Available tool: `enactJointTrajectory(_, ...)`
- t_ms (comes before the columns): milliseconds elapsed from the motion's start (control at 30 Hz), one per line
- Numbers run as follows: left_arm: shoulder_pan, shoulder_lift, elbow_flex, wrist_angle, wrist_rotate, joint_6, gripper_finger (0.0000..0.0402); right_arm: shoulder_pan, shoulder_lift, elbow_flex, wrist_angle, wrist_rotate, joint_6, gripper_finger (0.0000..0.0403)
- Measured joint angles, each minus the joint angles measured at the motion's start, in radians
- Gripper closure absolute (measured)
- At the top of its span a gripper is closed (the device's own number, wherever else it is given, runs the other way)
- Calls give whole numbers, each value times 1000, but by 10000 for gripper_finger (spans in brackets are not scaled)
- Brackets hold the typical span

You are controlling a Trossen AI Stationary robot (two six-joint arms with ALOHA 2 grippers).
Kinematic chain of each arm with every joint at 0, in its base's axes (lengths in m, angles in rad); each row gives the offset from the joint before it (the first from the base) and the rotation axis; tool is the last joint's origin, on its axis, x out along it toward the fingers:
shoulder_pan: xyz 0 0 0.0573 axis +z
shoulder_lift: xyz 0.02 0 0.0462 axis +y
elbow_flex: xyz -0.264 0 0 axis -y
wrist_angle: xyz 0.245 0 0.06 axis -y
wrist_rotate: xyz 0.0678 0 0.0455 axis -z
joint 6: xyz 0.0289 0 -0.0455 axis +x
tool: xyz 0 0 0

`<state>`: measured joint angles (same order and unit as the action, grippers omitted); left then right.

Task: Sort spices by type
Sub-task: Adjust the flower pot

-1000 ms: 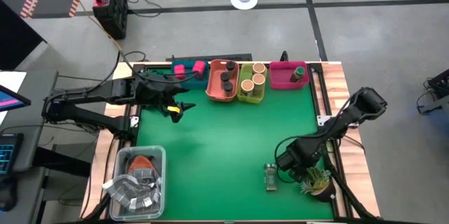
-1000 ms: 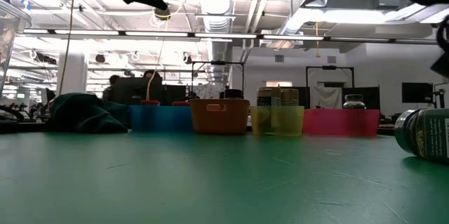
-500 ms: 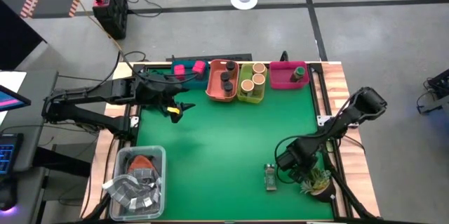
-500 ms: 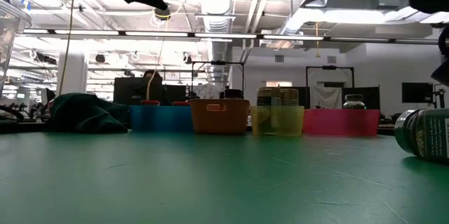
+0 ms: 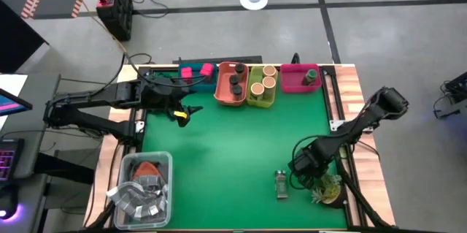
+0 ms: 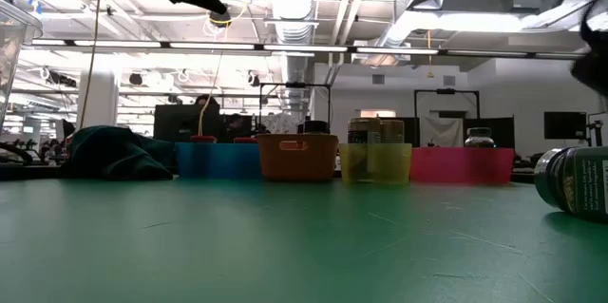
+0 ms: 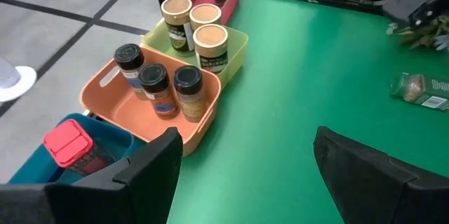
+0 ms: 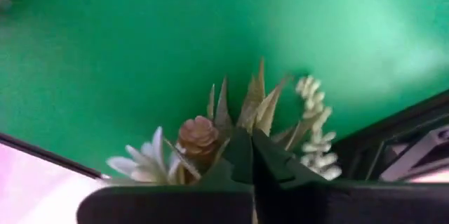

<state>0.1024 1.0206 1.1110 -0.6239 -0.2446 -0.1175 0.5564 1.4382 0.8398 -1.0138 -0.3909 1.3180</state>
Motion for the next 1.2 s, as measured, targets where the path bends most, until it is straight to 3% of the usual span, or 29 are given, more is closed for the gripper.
enactJointTrajectory(233,0,0,0,1,-3,13,96,49,-69,92,-79,131,91,390)
enactJointTrajectory(433,0,0,0,1,-3,17,96,199,-78,207,-179,189,209,390)
enactJointTrajectory(633,0,0,0,2,-3,35,96,336,-70,214,-133,190,386,381)
enactJointTrajectory(800,0,0,0,2,-3,36,96,399,-41,214,-96,175,431,310)
enactJointTrajectory(1067,0,0,0,9,-2,27,96,404,-41,214,-70,145,454,157)
enactJointTrajectory(1200,0,0,0,10,-2,26,96,402,-63,256,-123,135,472,117)
